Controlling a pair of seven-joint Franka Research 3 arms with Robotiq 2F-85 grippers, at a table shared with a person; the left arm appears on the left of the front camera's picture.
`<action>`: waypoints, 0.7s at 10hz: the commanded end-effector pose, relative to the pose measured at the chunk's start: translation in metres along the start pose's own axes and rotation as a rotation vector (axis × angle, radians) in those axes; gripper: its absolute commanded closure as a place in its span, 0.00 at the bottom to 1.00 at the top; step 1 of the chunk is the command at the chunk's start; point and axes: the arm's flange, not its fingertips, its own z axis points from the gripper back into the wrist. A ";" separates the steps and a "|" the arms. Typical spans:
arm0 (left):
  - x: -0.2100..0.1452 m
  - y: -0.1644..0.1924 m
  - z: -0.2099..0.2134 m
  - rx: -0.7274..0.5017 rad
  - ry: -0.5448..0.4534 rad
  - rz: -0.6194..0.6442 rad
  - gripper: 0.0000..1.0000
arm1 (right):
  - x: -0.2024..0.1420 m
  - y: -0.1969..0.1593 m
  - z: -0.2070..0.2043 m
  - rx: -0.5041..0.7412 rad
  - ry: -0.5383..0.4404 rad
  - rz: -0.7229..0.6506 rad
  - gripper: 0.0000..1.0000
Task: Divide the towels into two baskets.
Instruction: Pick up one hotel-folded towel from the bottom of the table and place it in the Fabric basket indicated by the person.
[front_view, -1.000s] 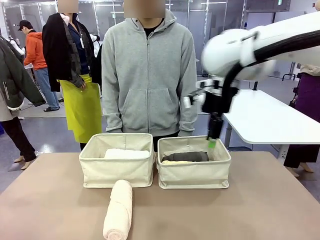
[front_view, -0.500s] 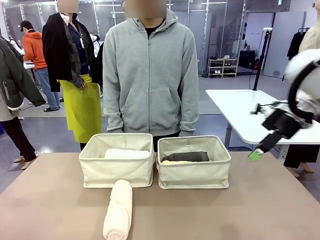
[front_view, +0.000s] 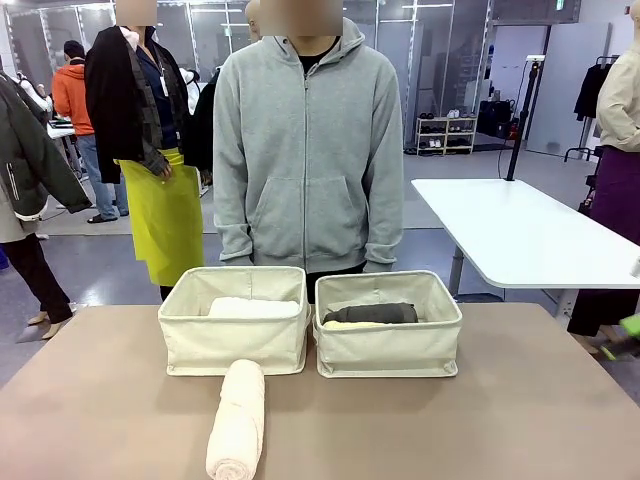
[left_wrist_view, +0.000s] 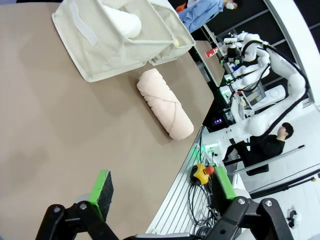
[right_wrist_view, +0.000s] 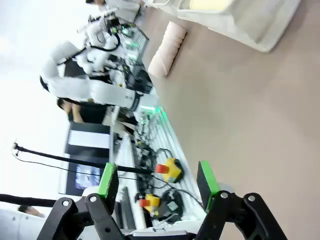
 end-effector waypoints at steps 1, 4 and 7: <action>-0.003 -0.005 0.003 -0.004 0.009 -0.001 0.00 | -0.012 -0.005 0.010 0.075 -0.092 -0.085 0.20; -0.003 -0.005 0.003 -0.004 0.009 -0.001 0.00 | -0.020 -0.011 0.011 0.037 -0.038 -0.048 0.20; -0.003 -0.005 0.003 -0.004 0.009 -0.001 0.00 | -0.020 -0.011 0.011 0.037 -0.038 -0.048 0.20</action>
